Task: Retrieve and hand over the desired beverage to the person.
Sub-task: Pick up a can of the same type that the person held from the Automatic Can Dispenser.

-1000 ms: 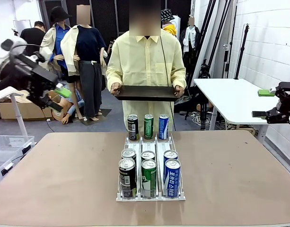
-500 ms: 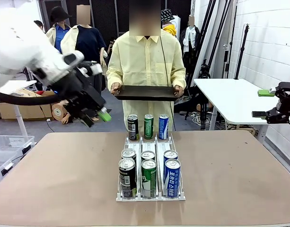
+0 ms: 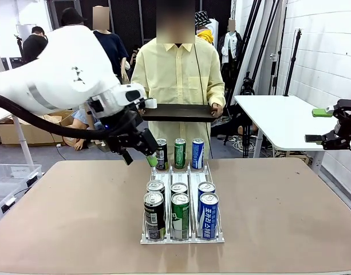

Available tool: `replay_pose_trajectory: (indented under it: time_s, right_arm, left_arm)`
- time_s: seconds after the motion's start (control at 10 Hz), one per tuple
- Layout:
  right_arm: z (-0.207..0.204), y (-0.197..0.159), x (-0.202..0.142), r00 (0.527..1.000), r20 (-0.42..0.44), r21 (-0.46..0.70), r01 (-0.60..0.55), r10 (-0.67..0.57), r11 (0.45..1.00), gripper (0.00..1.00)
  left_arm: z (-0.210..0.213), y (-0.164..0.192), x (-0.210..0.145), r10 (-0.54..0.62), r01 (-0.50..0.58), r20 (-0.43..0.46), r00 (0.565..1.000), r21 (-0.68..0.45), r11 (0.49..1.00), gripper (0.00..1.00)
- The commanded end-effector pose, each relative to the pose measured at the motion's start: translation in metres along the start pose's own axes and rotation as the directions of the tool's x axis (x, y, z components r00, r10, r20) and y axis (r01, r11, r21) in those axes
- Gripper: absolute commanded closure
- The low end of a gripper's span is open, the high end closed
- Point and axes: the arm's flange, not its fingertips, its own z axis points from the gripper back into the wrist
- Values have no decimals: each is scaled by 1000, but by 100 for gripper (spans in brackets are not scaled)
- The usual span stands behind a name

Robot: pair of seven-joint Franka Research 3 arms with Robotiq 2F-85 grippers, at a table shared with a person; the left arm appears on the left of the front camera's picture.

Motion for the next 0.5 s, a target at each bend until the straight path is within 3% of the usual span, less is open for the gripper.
replay_pose_trajectory:
  time_s: [0.0, 0.4]
  right_arm:
    - [1, 1, 0, 1000, 0, 10, 8, -8, 1000, 0]
    - [1, 1, 0, 1000, 0, 10, 8, -8, 1000, 0]
  left_arm:
    - [-12, -10, 8, 16, -14, -33, 999, 66, 998, 0]
    - [-36, -30, 0, 5, 6, -77, 997, 149, 989, 0]
